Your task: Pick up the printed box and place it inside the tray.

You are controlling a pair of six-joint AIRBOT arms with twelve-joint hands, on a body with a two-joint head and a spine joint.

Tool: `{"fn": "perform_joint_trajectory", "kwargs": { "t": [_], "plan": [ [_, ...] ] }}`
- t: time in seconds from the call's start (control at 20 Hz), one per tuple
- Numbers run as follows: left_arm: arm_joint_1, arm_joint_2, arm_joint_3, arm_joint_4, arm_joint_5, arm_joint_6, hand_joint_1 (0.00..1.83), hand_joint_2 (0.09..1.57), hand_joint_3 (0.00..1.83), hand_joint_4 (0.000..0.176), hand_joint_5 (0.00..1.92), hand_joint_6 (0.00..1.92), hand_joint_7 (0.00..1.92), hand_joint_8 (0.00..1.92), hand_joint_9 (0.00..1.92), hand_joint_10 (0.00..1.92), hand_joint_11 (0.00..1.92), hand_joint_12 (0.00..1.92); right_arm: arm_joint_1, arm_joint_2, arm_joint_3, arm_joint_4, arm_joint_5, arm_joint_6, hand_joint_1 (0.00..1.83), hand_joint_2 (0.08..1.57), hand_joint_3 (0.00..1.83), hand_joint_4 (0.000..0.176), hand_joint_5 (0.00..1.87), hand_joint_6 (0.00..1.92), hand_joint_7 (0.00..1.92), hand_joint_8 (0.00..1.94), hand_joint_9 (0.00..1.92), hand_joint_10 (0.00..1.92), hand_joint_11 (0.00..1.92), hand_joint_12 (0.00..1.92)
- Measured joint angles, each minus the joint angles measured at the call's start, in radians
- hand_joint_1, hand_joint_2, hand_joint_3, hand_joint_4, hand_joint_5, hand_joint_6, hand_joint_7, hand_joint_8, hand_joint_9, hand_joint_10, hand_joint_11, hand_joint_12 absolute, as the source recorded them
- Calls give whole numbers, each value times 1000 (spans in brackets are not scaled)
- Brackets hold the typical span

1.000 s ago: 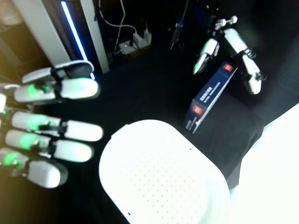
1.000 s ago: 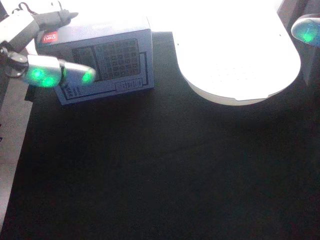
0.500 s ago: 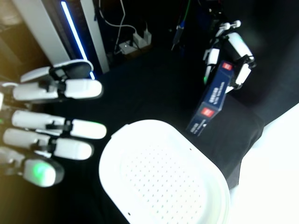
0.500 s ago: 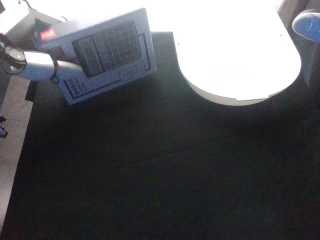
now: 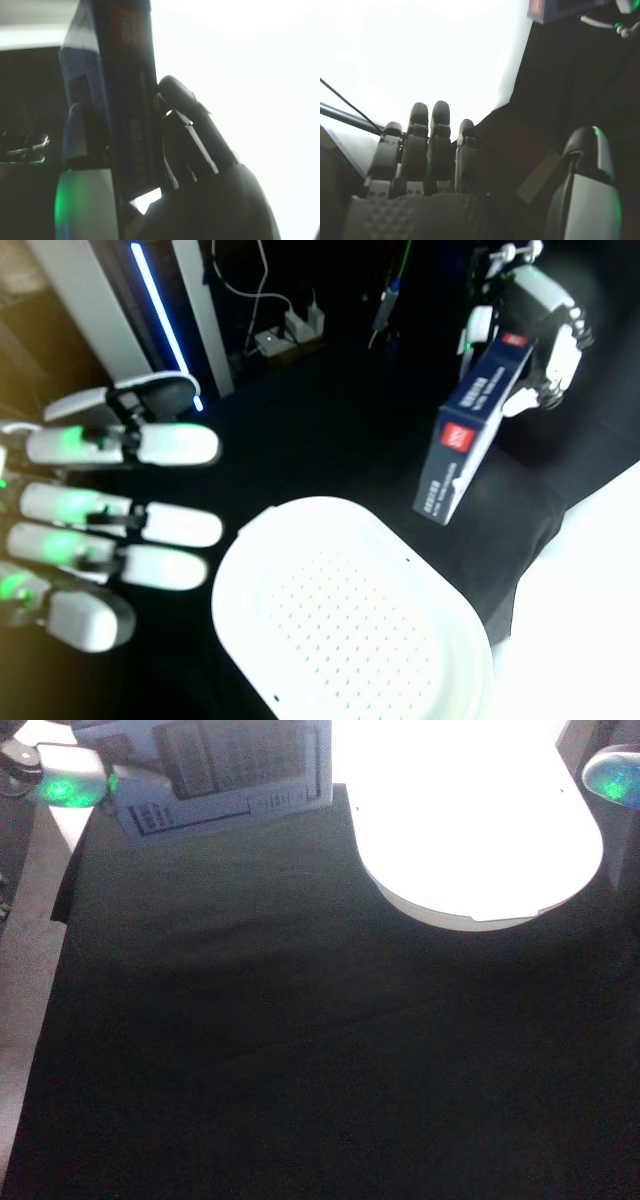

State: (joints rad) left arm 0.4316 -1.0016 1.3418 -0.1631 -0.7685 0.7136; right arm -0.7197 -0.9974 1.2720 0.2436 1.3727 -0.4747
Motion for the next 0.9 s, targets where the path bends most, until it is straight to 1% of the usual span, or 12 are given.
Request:
{"fn": "perform_joint_trajectory", "kwargs": {
  "t": [0.1,0.3,0.4,0.45,0.5,0.55,0.6,0.65,0.7,0.8,0.85,0.9],
  "plan": [
    [-45,7,-24,74,-26,-4,1244,1163,2,0,868,920,927,1319,1049,1171,1019,1327,27,-17,15,-10,-37,0,687,722,0,176,268,0,366,0,261,1,0,1026],
    [-106,21,-55,150,-59,-4,1239,1169,1,0,973,787,815,1467,880,1368,928,1508,88,-33,50,-56,-130,0,739,690,0,176,208,0,319,0,269,5,0,920],
    [-128,21,-60,178,-73,-4,1200,1180,2,0,879,1018,836,1356,907,1281,968,1456,112,-47,56,-79,-170,0,714,650,0,176,161,0,311,0,276,4,0,876],
    [-136,21,-71,184,-80,-4,1208,1190,2,0,796,1101,879,1329,961,1287,1000,1417,125,-57,63,-100,-189,0,714,639,0,176,150,1,305,0,274,2,0,849],
    [-142,20,-73,200,-84,-5,1201,1245,0,0,623,1318,845,1397,982,1371,1030,1374,137,-63,67,-107,-199,0,715,668,0,176,126,0,288,0,262,0,0,848],
    [-146,19,-75,215,-87,-5,1290,1231,1,0,434,669,754,1398,973,1421,1053,1354,150,-71,71,-107,-211,0,709,690,4,176,95,0,252,0,230,0,0,915],
    [-151,18,-82,213,-87,-13,1310,1222,0,0,455,320,751,1374,1003,1406,1079,1323,166,-79,78,-110,-225,0,683,690,3,176,48,0,193,0,173,0,0,909],
    [-153,18,-86,217,-98,-26,1229,1243,6,0,552,1146,834,1381,997,1385,1087,1340,193,-89,86,-111,-237,0,671,688,1,176,9,0,77,0,91,0,0,828],
    [-153,18,-92,219,-104,-26,1206,1262,4,0,545,1358,833,1411,1002,1372,1097,1354,212,-98,92,-116,-239,0,674,690,1,176,1,0,28,7,56,4,0,696],
    [-153,11,-92,223,-107,-26,1190,1279,0,0,540,1444,813,1440,987,1349,1044,1416,219,-109,98,-127,-239,0,628,690,0,176,0,0,39,4,114,13,0,766],
    [-153,2,-92,218,-107,-26,1205,1257,0,0,590,1353,850,1405,989,1335,1027,1418,219,-115,99,-132,-249,0,592,652,0,176,0,0,49,3,130,11,0,728],
    [-153,-2,-92,228,-111,-26,1186,1278,0,0,622,1443,719,1459,988,1318,1022,1415,223,-117,100,-136,-258,0,596,651,0,176,0,0,29,4,130,5,0,666]
  ]
}}
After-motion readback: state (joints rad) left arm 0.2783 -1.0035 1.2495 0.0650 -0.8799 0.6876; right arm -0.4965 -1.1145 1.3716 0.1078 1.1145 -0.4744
